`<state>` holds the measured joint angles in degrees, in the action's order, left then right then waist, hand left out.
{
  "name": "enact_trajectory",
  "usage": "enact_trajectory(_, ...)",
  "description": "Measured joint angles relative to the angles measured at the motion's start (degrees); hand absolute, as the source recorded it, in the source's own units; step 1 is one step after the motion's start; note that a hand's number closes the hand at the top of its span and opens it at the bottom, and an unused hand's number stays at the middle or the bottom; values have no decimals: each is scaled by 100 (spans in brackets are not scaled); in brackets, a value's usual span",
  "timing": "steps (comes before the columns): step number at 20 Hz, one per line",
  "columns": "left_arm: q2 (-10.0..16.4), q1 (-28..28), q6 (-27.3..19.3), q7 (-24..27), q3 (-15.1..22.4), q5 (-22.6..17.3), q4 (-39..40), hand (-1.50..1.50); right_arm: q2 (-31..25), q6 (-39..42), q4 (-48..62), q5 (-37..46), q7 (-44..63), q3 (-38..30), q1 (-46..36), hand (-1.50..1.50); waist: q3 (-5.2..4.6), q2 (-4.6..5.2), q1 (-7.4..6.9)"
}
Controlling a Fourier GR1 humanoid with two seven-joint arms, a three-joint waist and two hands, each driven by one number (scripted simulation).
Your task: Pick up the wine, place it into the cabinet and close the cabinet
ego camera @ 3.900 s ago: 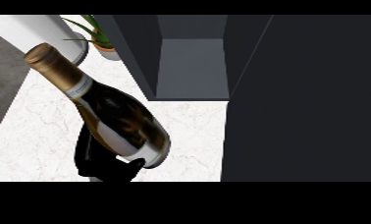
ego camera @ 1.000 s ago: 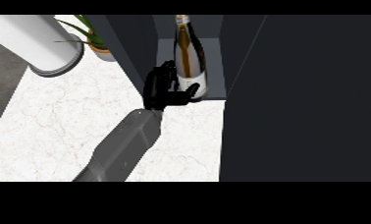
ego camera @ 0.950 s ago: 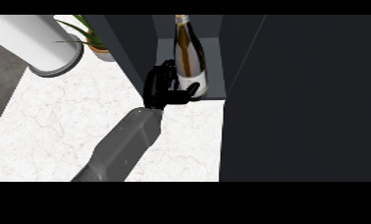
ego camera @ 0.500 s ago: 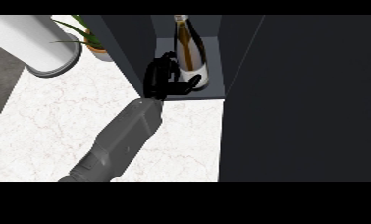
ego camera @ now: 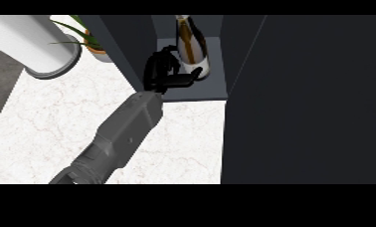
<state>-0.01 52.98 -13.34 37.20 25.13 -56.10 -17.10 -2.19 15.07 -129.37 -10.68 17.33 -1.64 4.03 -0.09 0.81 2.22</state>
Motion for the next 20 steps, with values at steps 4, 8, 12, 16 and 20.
enact_trajectory(4, 1, 133, -60, -29, -27, -64, 178, 150, -31, -14, -79, -57, 154, 30, -59, -150, 1, 4, 43)
enact_trajectory(8, 1, 146, 83, 218, -94, -106, 393, 150, -24, 39, 17, -83, 16, -6, -44, -150, 1, 13, 79)
enact_trajectory(12, -2, 214, 137, 517, -279, -181, 599, 150, -91, 85, 59, -178, 28, -82, -127, -150, 1, 23, 96)
enact_trajectory(16, -11, 209, 170, 810, -308, -139, 584, -150, -55, 97, 101, -103, -90, -64, -63, -150, -15, 33, 87)
enact_trajectory(20, -10, 221, 351, 1005, -306, -38, 605, -150, -68, 79, 1, -47, -53, -67, 13, -150, -42, 51, 75)
